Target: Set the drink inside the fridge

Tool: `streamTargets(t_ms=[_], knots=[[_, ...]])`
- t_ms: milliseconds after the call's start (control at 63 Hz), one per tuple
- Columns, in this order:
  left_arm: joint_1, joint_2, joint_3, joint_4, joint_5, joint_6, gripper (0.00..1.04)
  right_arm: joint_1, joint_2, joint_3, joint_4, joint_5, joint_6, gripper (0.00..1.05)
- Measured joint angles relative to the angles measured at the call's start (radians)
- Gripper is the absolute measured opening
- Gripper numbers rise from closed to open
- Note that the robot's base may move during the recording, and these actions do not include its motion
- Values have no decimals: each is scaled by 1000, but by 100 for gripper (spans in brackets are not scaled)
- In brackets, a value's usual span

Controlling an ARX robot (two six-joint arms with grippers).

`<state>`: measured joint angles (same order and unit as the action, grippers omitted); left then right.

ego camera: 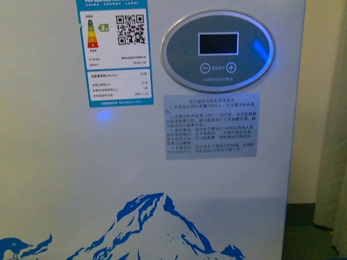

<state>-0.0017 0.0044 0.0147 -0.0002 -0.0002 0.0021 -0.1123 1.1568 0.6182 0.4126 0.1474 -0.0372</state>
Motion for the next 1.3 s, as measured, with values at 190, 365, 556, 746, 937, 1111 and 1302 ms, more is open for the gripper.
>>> streamTargets(t_ms=[190, 365, 556, 746, 937, 1111, 1302], knots=[[0, 0, 0, 0, 0, 0, 97, 130, -330, -71, -45, 143, -67, 41], [0, 0, 0, 0, 0, 0, 97, 293, -546, -121, -61, 311, -145, 41], [0, 0, 0, 0, 0, 0, 97, 510, -764, -221, 29, 552, -298, 41], [0, 0, 0, 0, 0, 0, 97, 470, -801, -265, 24, 537, -285, 41], [0, 0, 0, 0, 0, 0, 97, 433, -819, -311, -44, 531, -163, 41], [0, 0, 0, 0, 0, 0, 97, 420, -837, -314, -105, 487, -72, 41], [0, 0, 0, 0, 0, 0, 97, 392, -871, -314, -200, 420, 21, 41]])
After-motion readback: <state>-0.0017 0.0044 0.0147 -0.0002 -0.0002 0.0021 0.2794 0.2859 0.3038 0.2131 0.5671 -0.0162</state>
